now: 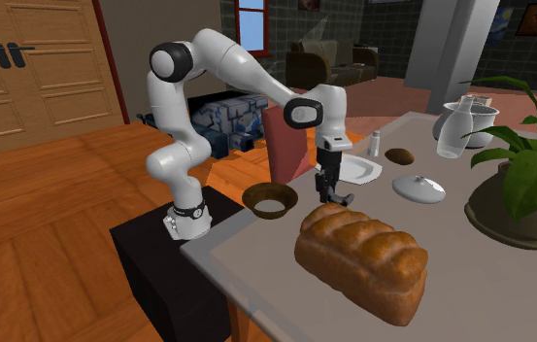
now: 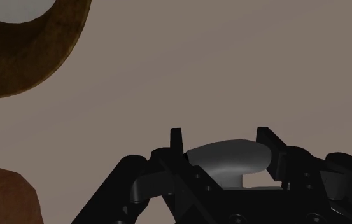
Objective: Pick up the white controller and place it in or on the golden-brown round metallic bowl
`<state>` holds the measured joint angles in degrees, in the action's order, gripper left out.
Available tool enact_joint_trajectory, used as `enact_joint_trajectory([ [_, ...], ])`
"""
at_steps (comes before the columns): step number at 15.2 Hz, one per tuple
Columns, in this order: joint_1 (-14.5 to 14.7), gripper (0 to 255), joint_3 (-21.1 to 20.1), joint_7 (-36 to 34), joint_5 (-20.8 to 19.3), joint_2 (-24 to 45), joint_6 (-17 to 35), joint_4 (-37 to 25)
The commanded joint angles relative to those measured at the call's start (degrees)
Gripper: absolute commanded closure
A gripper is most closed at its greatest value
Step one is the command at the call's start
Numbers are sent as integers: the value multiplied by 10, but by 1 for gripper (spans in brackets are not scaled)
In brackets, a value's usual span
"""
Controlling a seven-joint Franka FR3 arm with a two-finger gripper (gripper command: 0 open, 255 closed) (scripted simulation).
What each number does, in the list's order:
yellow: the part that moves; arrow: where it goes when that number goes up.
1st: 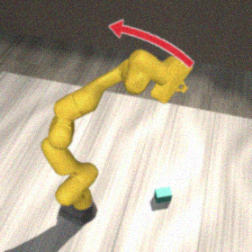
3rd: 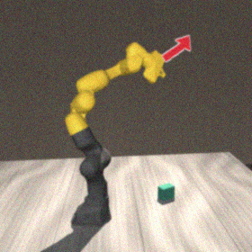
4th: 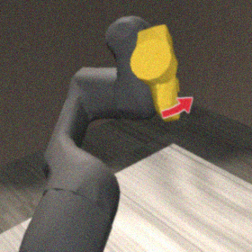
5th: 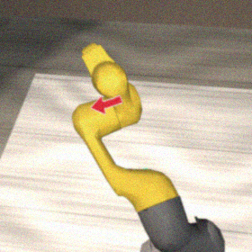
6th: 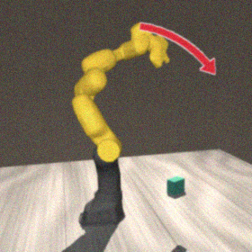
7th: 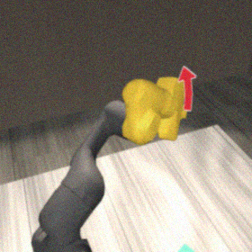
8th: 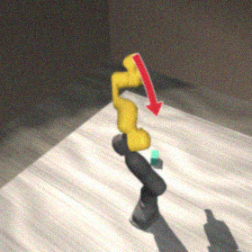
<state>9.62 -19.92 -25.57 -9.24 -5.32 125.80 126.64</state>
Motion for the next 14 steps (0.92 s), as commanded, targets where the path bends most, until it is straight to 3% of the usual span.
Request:
enact_joint_trajectory([
  [1,0,255,1,4,4,-6,-11,-7],
  [14,1,255,5,29,23,-36,-108,-77],
])
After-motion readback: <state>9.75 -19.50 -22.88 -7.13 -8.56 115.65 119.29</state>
